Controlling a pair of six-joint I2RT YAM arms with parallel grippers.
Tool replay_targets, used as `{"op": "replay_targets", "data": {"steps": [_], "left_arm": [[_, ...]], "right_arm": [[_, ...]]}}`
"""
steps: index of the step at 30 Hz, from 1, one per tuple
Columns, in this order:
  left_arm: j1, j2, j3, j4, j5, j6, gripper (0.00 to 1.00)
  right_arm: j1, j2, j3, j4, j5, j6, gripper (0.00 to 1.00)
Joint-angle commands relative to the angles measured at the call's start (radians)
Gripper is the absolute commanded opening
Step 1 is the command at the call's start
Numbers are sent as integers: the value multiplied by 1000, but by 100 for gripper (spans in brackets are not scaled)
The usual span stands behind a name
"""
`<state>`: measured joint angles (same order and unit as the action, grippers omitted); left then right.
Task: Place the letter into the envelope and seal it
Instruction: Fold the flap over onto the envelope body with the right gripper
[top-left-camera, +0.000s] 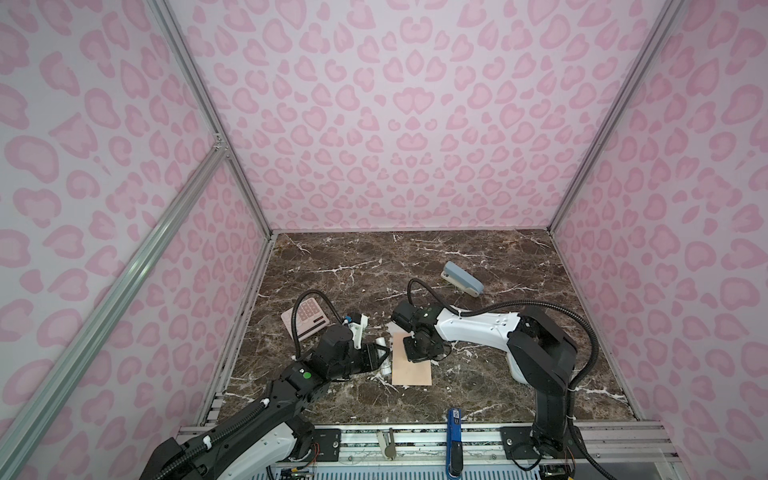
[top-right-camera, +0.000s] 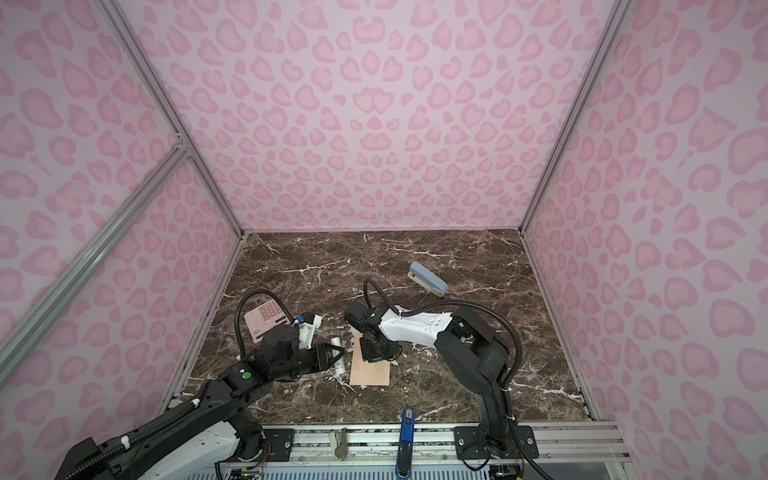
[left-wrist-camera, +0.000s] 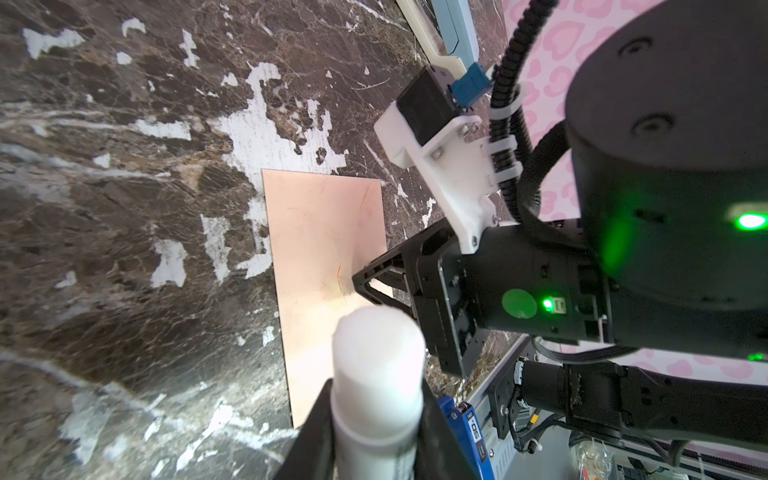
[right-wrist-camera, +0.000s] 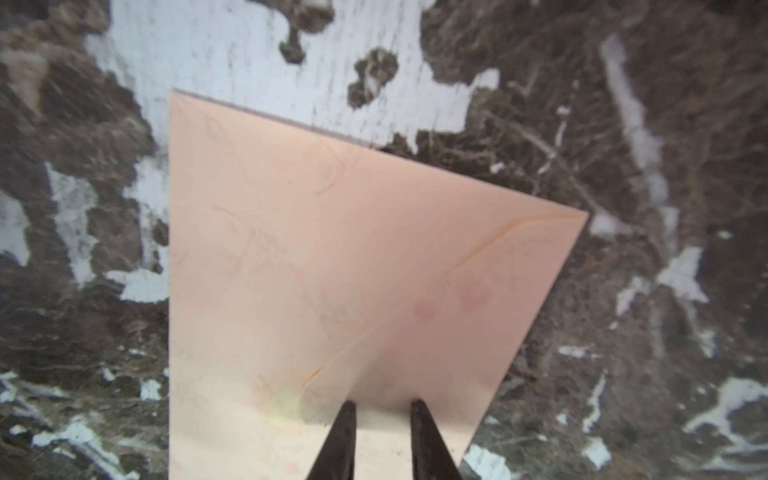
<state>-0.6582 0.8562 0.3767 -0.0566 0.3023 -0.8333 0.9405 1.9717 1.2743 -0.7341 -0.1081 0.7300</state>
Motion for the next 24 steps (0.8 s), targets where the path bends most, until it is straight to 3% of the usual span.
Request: {"op": "replay_targets", "data": {"steps": [1, 8, 12, 16, 21, 24], "left_arm": [[2, -6, -1, 12, -8, 10, 12], [2, 0, 0, 16, -5, 12, 12], [2, 0, 1, 18, -5, 11, 12], [2, 0, 0, 19, -3, 10, 12], [2, -3, 0, 16, -5, 12, 12], [2, 0, 5, 14, -3, 12, 12]], "right_arm": [[5, 113, -40, 50, -107, 26, 28], [7, 121, -46, 68, -116, 33, 32], [10, 124, -38, 64, -112, 31, 42], [12, 130, -35, 58, -111, 26, 46], [12, 130, -33, 55, -113, 22, 44], [12, 125, -32, 55, -115, 16, 33]]}}
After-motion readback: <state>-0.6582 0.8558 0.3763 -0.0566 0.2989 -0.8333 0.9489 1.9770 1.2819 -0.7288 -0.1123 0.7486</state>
